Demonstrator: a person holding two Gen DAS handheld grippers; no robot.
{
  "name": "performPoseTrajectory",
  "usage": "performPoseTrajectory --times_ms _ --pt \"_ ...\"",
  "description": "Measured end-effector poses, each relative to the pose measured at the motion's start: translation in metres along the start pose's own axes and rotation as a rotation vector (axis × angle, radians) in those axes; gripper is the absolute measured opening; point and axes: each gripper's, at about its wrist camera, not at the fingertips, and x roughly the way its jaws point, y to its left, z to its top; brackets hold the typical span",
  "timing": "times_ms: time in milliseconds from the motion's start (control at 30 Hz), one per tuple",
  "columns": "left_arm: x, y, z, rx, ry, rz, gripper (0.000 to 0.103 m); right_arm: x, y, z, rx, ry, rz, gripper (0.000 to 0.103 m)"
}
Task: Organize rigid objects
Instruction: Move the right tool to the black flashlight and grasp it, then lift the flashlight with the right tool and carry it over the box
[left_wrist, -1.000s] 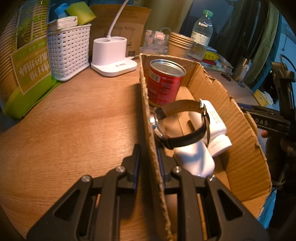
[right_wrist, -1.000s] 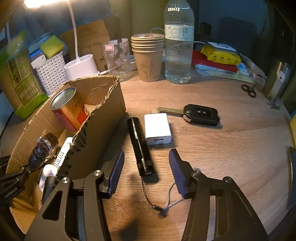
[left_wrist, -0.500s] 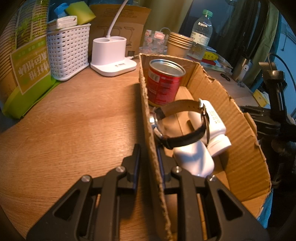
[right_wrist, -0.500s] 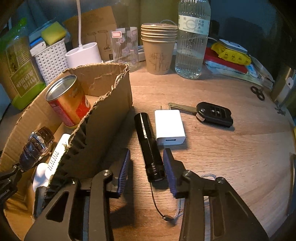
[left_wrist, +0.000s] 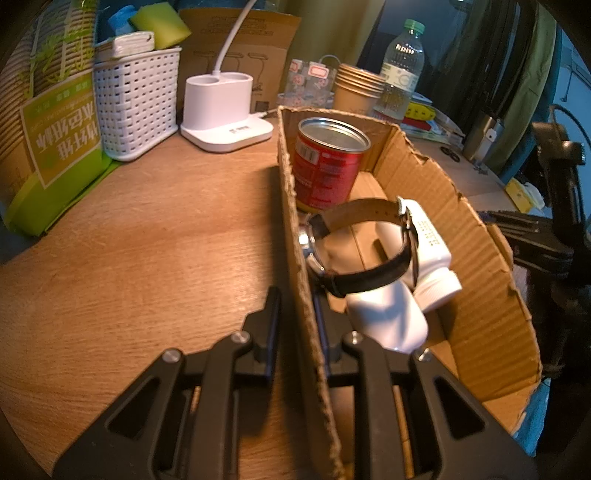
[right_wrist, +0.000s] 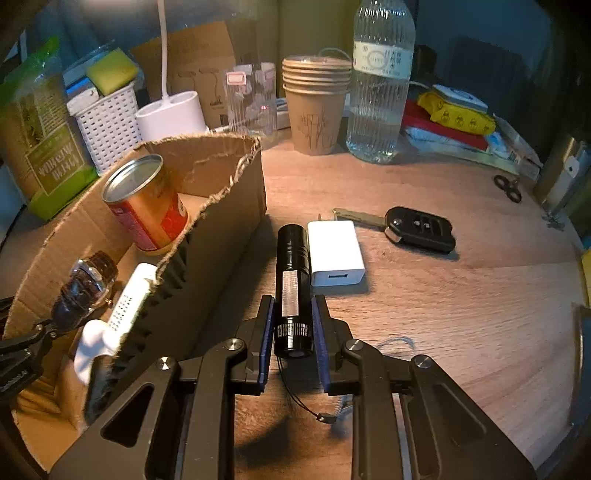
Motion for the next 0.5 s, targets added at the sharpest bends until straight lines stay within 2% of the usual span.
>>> performPoseTrajectory --times_ms 500 --pt "0.0 0.001 0.0 0.001 0.0 -0.001 0.019 -0.042 0.006 0.008 -0.007 -0.076 -0.018 0.022"
